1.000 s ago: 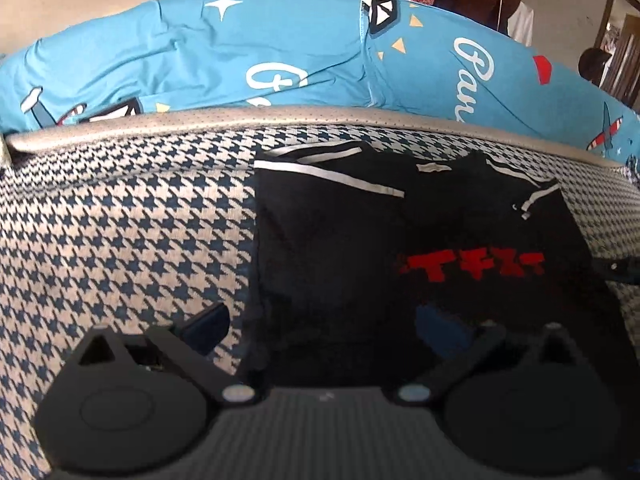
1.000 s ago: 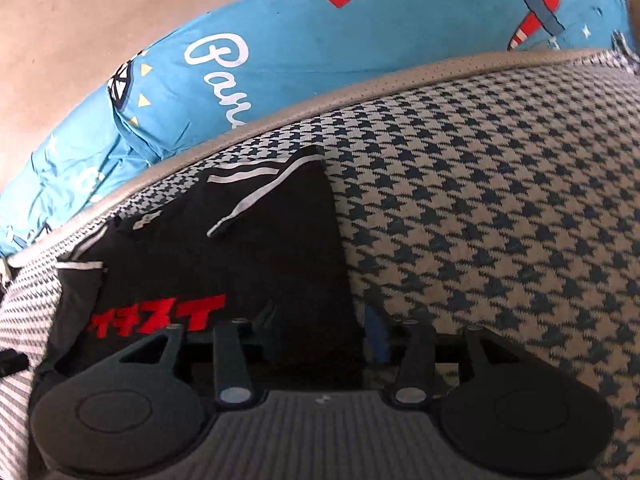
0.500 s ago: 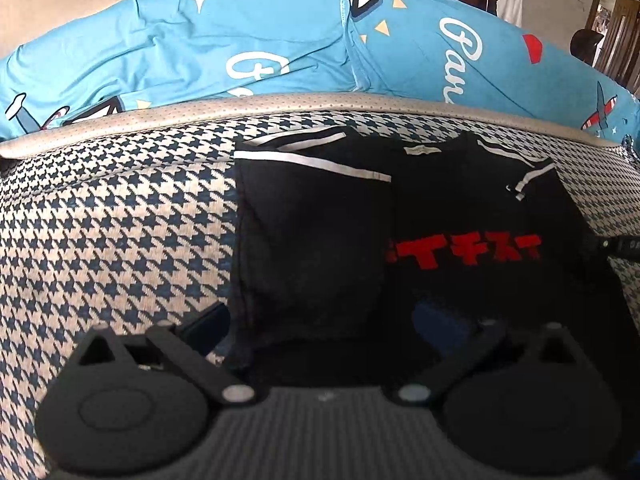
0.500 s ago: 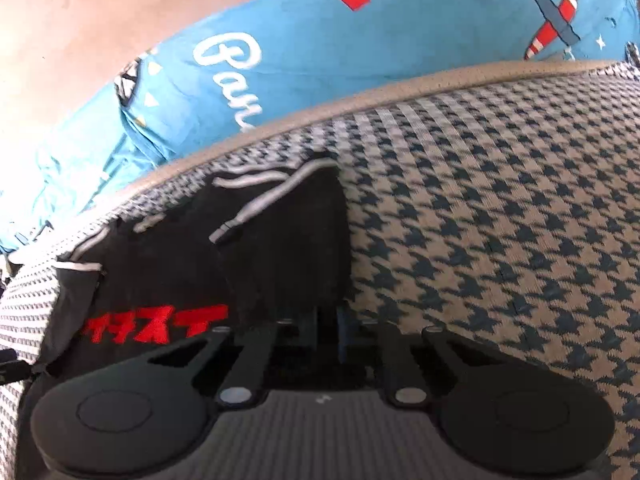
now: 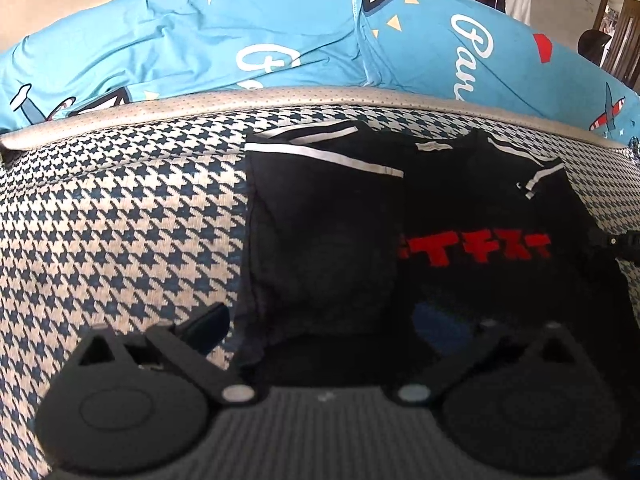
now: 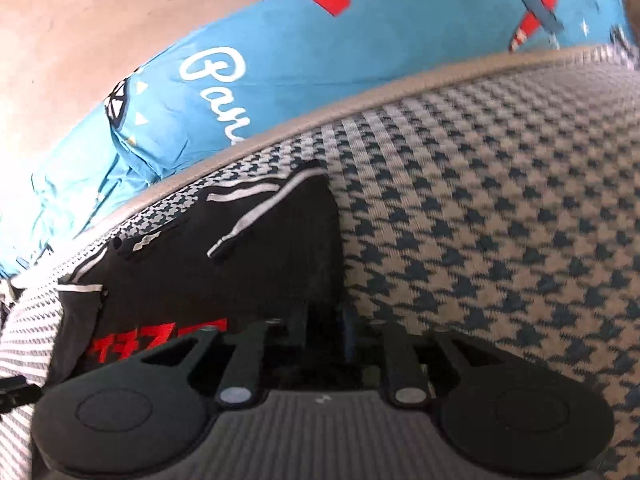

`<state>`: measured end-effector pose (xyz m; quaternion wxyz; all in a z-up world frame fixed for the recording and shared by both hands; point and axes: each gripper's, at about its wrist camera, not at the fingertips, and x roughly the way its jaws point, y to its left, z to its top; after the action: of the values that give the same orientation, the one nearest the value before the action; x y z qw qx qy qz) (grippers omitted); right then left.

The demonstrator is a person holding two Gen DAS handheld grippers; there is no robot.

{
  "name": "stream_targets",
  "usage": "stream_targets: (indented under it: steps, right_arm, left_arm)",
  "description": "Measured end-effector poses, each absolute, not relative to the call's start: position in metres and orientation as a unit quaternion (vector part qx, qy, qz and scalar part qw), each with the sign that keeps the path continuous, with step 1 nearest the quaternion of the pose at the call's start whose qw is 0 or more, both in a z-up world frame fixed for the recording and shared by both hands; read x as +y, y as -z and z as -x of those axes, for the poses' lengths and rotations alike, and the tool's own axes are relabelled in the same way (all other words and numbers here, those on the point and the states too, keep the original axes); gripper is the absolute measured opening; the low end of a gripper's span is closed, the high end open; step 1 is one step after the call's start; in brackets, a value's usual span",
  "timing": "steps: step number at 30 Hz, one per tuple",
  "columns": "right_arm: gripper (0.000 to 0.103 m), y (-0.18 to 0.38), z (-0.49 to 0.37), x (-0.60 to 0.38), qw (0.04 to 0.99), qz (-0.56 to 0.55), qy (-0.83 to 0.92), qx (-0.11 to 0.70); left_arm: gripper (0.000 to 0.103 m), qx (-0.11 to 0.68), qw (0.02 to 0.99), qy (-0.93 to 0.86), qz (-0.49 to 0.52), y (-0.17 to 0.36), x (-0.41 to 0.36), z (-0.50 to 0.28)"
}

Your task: Fold clothes

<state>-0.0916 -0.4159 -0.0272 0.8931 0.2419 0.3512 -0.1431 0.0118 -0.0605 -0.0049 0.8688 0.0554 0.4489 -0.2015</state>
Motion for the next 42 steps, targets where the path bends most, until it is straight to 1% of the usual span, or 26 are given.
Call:
stream_targets:
  steps: [2,5,6,7,8,10,20,26,27,31,35,39,42]
  right_arm:
    - [0.027,0.033,0.093,-0.421,0.888,-0.263,0.138,0.351]
    - [0.027,0.035,0.093,-0.421,0.893,-0.263,0.13,0.341]
    - [0.025,0.036,0.092,-0.42,0.894,-0.26,0.128,0.342]
    - [0.015,0.036,0.09,-0.418,0.896,-0.255,0.126,0.341]
    - [0.013,0.036,0.088,-0.415,0.897,-0.254,0.116,0.343]
    - [0.013,0.033,0.085,-0.409,0.9,-0.253,0.104,0.34]
    - [0.012,-0.025,0.057,-0.331,0.937,-0.19,0.068,0.287]
    - [0.011,-0.038,0.027,-0.276,0.944,-0.18,0.007,0.277]
    - [0.009,-0.04,0.022,-0.266,0.945,-0.176,-0.005,0.275]
    - [0.004,-0.037,0.003,-0.226,0.944,-0.17,-0.049,0.28]
    - [0.004,-0.024,-0.013,-0.189,0.94,-0.135,-0.069,0.304]
    - [0.005,-0.016,-0.014,-0.186,0.94,-0.108,-0.063,0.318]
    - [0.006,-0.018,-0.012,-0.191,0.947,-0.072,-0.044,0.309]
  left_arm:
    - [0.103,0.449,0.868,0.202,-0.057,0.005,-0.062,-0.012]
    - [0.103,0.453,0.868,0.196,-0.06,0.006,-0.062,-0.012]
    - [0.103,0.454,0.868,0.194,-0.061,0.006,-0.062,-0.012]
    - [0.103,0.455,0.867,0.193,-0.061,0.007,-0.062,-0.013]
    - [0.103,0.456,0.867,0.191,-0.062,0.007,-0.061,-0.013]
    - [0.103,0.458,0.866,0.189,-0.062,0.008,-0.06,-0.014]
    - [0.103,0.464,0.869,0.167,-0.046,0.008,-0.039,-0.019]
    - [0.103,0.468,0.871,0.146,-0.034,0.007,-0.02,-0.023]
    - [0.103,0.468,0.872,0.141,-0.032,0.007,-0.016,-0.024]
    - [0.103,0.475,0.871,0.126,-0.018,0.006,0.003,-0.027]
    - [0.103,0.483,0.868,0.117,0.007,0.006,0.024,-0.031]
    - [0.103,0.487,0.865,0.113,0.029,0.003,0.042,-0.033]
    - [0.103,0.482,0.868,0.111,0.032,-0.001,0.048,-0.034]
